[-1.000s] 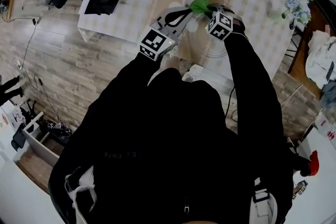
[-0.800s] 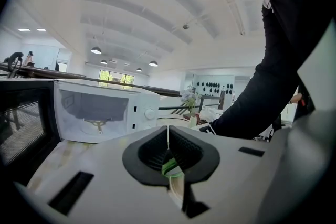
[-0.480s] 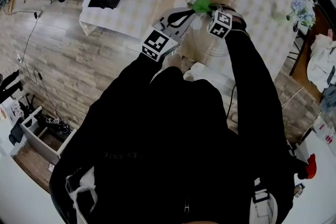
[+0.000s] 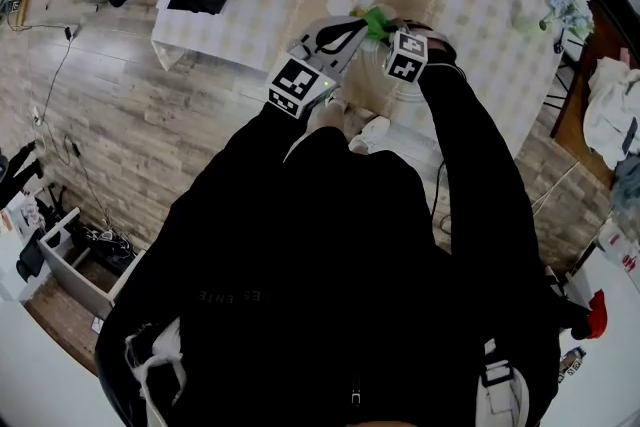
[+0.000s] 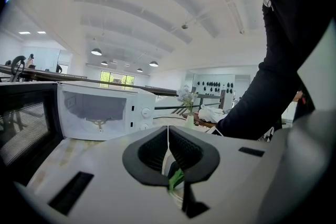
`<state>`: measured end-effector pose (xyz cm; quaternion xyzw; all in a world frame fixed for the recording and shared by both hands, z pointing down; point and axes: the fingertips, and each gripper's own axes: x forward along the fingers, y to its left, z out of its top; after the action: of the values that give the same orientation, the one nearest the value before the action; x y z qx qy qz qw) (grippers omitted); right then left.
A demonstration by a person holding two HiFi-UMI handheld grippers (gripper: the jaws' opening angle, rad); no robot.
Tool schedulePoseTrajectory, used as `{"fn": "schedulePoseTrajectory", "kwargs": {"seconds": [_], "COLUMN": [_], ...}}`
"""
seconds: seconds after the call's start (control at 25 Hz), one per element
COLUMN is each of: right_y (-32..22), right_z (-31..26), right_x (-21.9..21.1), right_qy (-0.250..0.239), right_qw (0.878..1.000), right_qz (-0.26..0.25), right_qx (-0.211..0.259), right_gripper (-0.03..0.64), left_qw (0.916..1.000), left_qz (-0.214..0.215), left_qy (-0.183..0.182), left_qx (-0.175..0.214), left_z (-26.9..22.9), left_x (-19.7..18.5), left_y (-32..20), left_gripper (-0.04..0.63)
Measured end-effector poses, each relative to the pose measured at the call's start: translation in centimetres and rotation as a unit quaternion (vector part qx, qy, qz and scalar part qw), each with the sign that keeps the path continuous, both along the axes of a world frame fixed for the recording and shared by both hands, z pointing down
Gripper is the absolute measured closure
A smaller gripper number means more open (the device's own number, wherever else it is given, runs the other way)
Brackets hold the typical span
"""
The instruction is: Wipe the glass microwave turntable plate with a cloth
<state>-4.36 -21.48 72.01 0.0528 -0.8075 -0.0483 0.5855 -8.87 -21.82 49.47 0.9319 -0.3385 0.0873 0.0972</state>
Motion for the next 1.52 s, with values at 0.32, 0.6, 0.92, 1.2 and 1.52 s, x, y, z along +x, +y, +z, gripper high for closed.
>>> {"fn": "schedulePoseTrajectory", "kwargs": {"seconds": [0.32, 0.6, 0.92, 1.2, 1.52], "right_y": [4.2, 7.5, 10.9, 13.0, 10.3], "right_z": [0.1, 0.2, 0.2, -0.2, -2.7], "right_x": [-0.3, -0.5, -0.4, 0.4, 2.0], "right_qy": [0.008, 0.004, 0.003, 0.005, -0.016], "right_qw": [0.999, 0.998, 0.996, 0.994, 0.997], "right_qz": [-0.027, -0.029, -0.034, -0.031, 0.005], "right_qx": [-0.030, -0.054, -0.082, -0.103, -0.077], "right_gripper": [0.511, 0.511, 0.511, 0.511, 0.509], "left_qw": [1.0000, 1.0000, 0.9999, 0.9998, 0.9996], "left_qz": [-0.002, -0.003, -0.005, -0.006, 0.003], "left_qy": [0.001, -0.004, -0.011, -0.013, -0.011], "left_qx": [0.000, 0.007, 0.011, 0.013, 0.024], "left_z": [-0.1, -0.6, -0.8, -1.4, -2.6], "left_x": [0.3, 0.5, 1.1, 1.9, 3.1], "left_y": [1.5, 2.7, 4.7, 5.7, 5.3], "left_gripper": [0.574, 0.574, 0.574, 0.574, 0.574]}}
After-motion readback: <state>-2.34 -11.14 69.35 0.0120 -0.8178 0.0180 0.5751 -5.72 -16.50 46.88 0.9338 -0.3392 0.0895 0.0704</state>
